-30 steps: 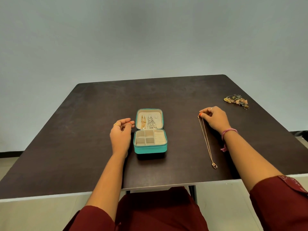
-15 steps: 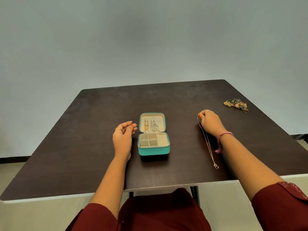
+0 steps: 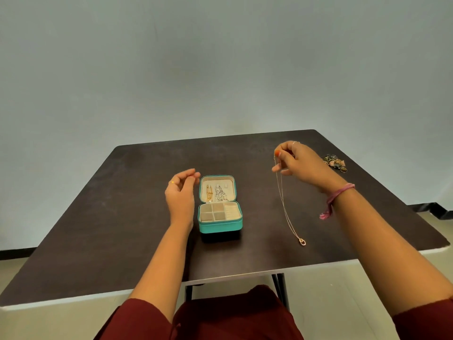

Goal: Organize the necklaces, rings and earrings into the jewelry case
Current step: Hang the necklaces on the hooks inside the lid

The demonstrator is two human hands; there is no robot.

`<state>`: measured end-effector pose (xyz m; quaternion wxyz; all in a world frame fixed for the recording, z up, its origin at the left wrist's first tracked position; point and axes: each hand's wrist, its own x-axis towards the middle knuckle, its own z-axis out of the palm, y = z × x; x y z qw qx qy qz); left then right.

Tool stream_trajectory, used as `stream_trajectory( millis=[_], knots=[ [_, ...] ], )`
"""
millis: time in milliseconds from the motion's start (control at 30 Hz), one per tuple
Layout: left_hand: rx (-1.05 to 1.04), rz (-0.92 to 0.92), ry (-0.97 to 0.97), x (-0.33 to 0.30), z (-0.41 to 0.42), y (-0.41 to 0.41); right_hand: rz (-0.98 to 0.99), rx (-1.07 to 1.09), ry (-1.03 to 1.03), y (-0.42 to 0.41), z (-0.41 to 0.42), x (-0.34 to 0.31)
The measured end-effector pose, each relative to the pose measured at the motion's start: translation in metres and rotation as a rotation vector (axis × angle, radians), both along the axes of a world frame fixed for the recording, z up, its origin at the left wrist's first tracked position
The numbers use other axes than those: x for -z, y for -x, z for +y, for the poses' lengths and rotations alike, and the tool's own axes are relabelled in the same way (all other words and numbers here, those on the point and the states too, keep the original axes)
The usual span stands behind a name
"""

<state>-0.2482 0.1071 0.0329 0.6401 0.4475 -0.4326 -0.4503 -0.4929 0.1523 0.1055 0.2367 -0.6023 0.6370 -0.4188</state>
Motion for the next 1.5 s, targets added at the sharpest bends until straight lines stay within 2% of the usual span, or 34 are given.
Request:
stream_trajectory(
  millis=[100,200,367,433,667,800,900,1033,1267,1400,1500],
  knots=[
    [0.114,-0.01,0.114,-0.032,0.007,0.018,0.076,-0.054,0.056,-0.009,0.013,-0.025],
    [0.317,-0.02,0.212,-0.06,0.017,0.038,0.199,-0.092,0.129,-0.021,0.026,-0.047],
    [0.619,-0.015,0.166,-0.1,0.034,0.065,0.213,-0.104,0.215,-0.037,0.032,-0.07],
    [0.625,0.005,0.14,-0.108,0.036,0.067,0.205,-0.092,0.238,-0.039,0.031,-0.075],
    [0.61,0.019,0.075,-0.116,0.038,0.059,-0.02,-0.158,0.191,-0.047,0.031,-0.08],
    [0.655,-0.002,0.047,-0.12,0.045,0.053,-0.289,-0.281,0.133,-0.047,0.031,-0.081],
    [0.687,0.022,0.04,-0.123,0.048,0.049,-0.395,-0.329,0.122,-0.049,0.029,-0.081],
    [0.727,0.104,0.07,-0.13,0.046,0.044,-0.337,-0.304,0.203,-0.052,0.029,-0.078],
    [0.723,0.447,0.107,-0.147,0.036,0.027,-0.173,-0.219,0.303,-0.06,0.034,-0.062],
    [0.708,0.443,0.14,-0.152,0.032,0.019,-0.117,-0.177,0.331,-0.064,0.037,-0.046],
    [0.724,0.434,0.177,-0.152,0.033,0.019,0.025,-0.108,0.336,-0.07,0.042,-0.038]
  ],
)
